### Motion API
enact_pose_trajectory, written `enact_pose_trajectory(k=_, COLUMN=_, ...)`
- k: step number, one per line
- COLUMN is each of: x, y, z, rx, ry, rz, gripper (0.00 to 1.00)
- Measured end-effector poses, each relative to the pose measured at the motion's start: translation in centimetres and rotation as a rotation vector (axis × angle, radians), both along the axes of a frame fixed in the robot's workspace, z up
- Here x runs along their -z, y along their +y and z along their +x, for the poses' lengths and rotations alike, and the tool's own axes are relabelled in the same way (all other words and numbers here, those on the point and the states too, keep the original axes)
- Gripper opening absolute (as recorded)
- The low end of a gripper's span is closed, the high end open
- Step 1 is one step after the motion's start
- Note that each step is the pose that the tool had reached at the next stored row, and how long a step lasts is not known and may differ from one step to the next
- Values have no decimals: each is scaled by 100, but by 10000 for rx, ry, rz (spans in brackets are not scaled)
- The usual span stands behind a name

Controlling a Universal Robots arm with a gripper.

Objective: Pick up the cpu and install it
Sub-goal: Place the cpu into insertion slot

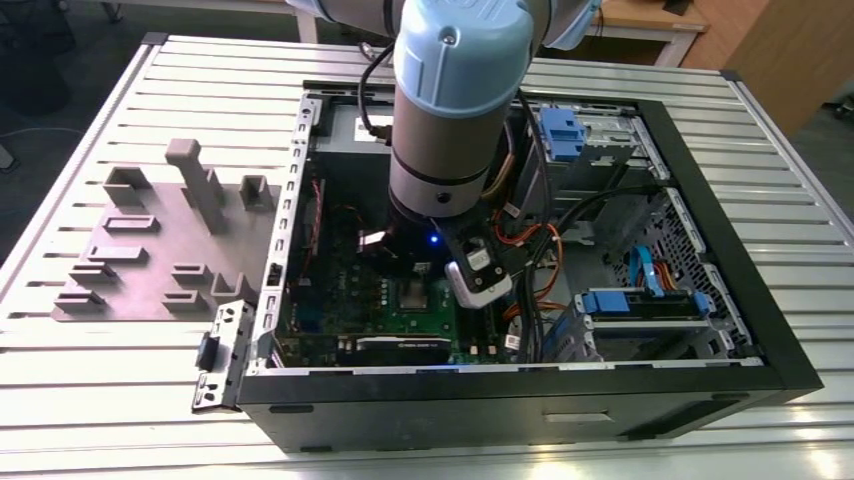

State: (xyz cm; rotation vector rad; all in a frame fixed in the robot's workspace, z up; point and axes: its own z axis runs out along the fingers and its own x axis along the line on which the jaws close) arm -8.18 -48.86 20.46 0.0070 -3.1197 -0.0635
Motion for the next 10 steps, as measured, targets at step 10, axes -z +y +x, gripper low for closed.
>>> enact_pose_trajectory(k=10, x=-1, y=0, z=0, rx=0, ry=0, rz=0, gripper=11)
